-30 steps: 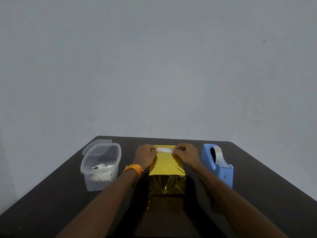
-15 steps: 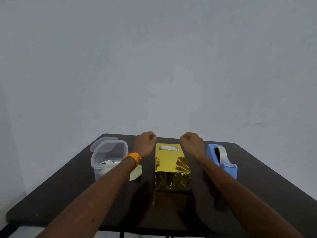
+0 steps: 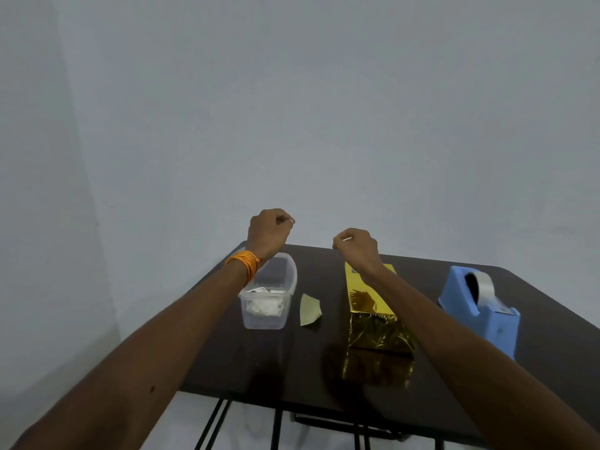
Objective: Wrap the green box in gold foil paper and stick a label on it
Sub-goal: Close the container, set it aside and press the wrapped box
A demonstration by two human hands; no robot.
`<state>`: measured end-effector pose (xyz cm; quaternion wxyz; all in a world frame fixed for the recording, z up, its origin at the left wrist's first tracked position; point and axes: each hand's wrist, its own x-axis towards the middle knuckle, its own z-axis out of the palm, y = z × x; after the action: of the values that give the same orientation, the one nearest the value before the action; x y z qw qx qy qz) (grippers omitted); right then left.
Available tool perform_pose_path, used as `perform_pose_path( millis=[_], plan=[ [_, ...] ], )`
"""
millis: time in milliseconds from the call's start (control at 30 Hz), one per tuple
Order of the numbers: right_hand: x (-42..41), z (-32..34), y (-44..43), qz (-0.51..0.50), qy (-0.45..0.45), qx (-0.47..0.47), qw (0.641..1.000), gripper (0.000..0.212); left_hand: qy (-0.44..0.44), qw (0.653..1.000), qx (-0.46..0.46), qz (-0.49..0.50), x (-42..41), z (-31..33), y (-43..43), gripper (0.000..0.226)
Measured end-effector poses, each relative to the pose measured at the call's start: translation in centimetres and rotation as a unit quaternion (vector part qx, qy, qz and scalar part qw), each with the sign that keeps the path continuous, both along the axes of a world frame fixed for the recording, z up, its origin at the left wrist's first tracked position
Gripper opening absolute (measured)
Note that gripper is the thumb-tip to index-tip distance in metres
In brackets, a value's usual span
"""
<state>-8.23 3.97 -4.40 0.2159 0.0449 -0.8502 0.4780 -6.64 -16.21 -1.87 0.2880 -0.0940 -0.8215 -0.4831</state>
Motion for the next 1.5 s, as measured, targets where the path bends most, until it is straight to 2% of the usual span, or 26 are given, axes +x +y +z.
perform_pose_path(
  millis=[233,400,500,600,767,933,1067,1233,1367,1500],
  plan=[
    [-1.9,0.1,-4.1,0.032,-0.019,0.049,0.998,0.021,-0.019,0.999,0.037,0.030,-0.1,-0.6,-4.5,0.020],
    [-4.0,0.6,-6.6,0.081,-0.149,-0.031,0.985,0.033,-0.046,0.994,0.080,0.058,-1.7,-1.7,-7.1,0.022],
    [-5.8,0.2,-7.8,0.117,-0.223,-0.036,0.967,0.046,-0.057,0.990,0.103,0.084,-3.0,-2.9,-8.3,0.022],
    [-7.6,-0.4,-9.4,0.157,-0.283,-0.031,0.946,0.052,-0.085,0.986,0.090,0.111,-4.5,-4.3,-10.0,0.021],
    [-11.7,-0.9,-11.4,0.197,-0.331,-0.040,0.922,0.061,-0.130,0.976,0.062,0.164,-8.0,-6.7,-12.7,0.021],
    [-15.4,-1.9,-13.0,0.212,-0.394,-0.055,0.893,0.069,-0.204,0.964,0.034,0.169,-11.6,-8.8,-14.0,0.021],
    [-17.7,-3.0,-13.6,0.222,-0.424,-0.089,0.873,0.071,-0.273,0.951,0.004,0.146,-14.3,-10.6,-14.6,0.034],
    [-19.0,-3.5,-13.8,0.219,-0.426,-0.121,0.869,0.076,-0.288,0.946,-0.051,0.137,-16.4,-11.5,-14.3,0.037],
    [-18.5,-3.3,-13.4,0.197,-0.423,-0.153,0.871,0.083,-0.308,0.943,-0.025,0.126,-16.8,-11.6,-14.0,0.042],
    [-17.5,-2.8,-13.0,0.187,-0.435,-0.176,0.863,0.093,-0.316,0.941,0.045,0.112,-16.1,-11.0,-13.1,0.037]
  ],
)
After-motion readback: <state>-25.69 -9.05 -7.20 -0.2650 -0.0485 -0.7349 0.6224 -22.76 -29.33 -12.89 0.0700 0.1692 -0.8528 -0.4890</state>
